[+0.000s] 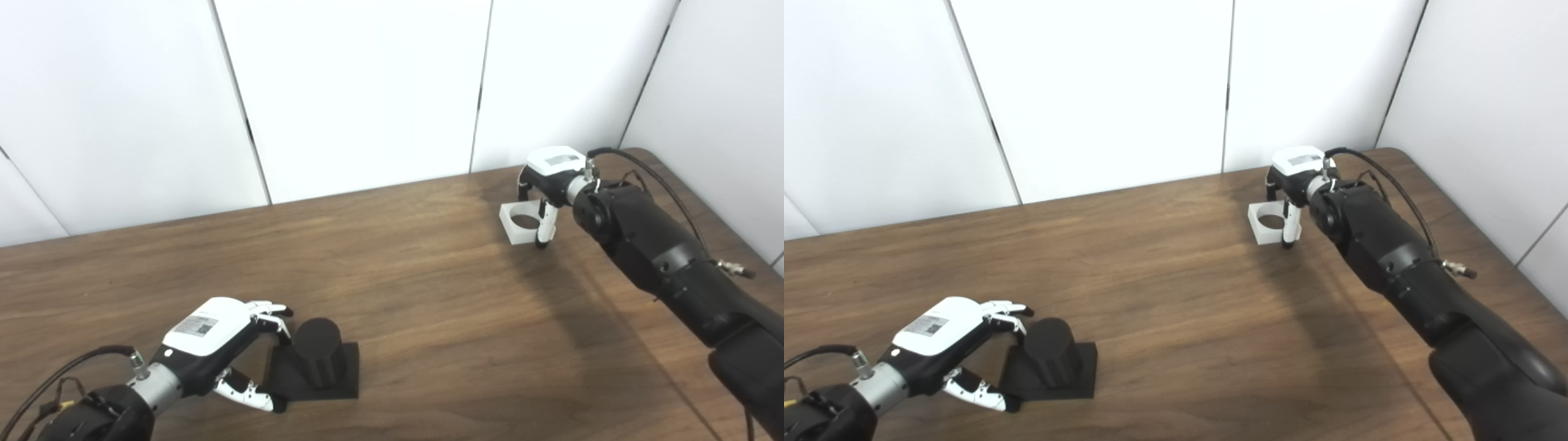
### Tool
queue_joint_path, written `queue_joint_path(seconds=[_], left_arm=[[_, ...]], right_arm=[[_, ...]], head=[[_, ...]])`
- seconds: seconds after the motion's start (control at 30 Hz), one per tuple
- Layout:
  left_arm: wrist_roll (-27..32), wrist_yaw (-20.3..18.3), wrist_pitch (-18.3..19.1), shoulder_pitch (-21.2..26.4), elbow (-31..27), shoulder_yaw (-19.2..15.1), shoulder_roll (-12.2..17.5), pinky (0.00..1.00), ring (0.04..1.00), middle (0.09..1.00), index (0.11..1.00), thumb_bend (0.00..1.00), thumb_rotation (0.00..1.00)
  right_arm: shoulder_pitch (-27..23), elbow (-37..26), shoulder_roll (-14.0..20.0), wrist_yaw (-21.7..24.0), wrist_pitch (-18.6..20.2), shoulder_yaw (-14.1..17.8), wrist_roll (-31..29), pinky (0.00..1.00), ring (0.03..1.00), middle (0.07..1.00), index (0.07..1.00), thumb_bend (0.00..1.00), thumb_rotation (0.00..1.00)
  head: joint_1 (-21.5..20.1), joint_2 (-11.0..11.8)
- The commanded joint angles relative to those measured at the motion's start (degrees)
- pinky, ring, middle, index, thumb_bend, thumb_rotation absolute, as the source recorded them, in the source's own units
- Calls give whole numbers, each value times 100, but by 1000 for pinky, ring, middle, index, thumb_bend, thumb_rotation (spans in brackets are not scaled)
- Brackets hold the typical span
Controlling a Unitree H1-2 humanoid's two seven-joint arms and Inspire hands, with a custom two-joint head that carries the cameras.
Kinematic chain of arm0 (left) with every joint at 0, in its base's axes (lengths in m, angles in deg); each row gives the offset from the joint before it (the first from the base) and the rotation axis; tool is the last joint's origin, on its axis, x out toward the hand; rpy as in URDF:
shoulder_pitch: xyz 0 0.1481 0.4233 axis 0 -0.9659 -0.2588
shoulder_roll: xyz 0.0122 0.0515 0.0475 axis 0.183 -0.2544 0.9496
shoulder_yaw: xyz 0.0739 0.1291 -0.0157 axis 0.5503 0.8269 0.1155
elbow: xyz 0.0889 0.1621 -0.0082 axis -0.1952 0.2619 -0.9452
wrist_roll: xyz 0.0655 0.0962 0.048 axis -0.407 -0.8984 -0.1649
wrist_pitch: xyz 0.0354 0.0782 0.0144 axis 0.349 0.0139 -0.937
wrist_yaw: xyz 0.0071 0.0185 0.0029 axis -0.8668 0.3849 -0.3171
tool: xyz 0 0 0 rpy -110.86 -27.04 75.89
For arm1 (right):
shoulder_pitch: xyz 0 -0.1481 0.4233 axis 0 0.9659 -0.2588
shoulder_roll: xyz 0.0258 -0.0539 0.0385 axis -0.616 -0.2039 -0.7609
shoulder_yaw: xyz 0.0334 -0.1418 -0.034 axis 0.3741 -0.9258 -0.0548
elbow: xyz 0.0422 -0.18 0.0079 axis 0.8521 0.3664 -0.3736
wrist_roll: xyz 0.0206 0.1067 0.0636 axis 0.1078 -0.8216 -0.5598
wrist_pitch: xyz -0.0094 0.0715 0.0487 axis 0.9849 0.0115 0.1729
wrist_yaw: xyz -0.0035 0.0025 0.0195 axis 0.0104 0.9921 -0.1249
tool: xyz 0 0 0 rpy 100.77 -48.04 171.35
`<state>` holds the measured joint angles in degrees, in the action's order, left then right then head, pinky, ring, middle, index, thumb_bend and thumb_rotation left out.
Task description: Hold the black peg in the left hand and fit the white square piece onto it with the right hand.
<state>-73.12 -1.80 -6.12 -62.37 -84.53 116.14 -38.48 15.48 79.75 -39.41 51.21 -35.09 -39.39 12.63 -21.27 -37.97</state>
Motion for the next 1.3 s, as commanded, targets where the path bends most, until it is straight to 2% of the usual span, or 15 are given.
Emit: queue_joint_path(seconds=[0.0,0.2,0.4,0.5,0.53,0.77,0.93,1.13,1.27], left_arm=[[-44,-495,-9,-184,37,196,81,743,888,873,490,523,59],[-77,-546,61,-165,22,204,37,755,892,878,490,524,60],[-142,-556,98,-133,13,250,-65,748,894,886,490,524,60],[-177,-581,153,-104,5,276,-138,743,897,888,490,524,62],[-183,-599,184,-91,1,284,-169,740,897,889,490,524,62],[-272,-625,314,13,50,371,-343,719,902,897,489,524,64],[-331,-632,403,69,105,389,-461,712,900,900,490,524,65],[-433,-654,505,100,97,420,-525,705,901,902,490,524,68],[-460,-639,498,107,128,423,-539,708,906,899,490,524,69]], right_arm=[[-52,-289,173,-41,-80,104,-96,672,796,767,478,519,134],[54,-976,275,29,-179,229,-245,695,795,766,477,520,130],[175,-1601,363,117,-385,321,-346,690,779,756,478,520,127],[212,-1953,376,275,-442,364,-424,724,791,754,478,521,127],[216,-2058,388,306,-501,367,-440,727,792,753,478,521,128],[262,-2634,338,475,-816,465,-643,712,773,745,479,521,126],[180,-2816,293,528,-1136,413,-673,657,748,730,478,520,127],[155,-3181,175,692,-1293,481,-837,625,731,718,478,520,128],[111,-3480,78,917,-1311,462,-989,644,738,720,477,520,128]], head=[[34,-10],[278,-100],[787,-166],[1045,-215],[1247,-250],[1723,-371],[2035,-511],[2131,-543],[2128,-536]])
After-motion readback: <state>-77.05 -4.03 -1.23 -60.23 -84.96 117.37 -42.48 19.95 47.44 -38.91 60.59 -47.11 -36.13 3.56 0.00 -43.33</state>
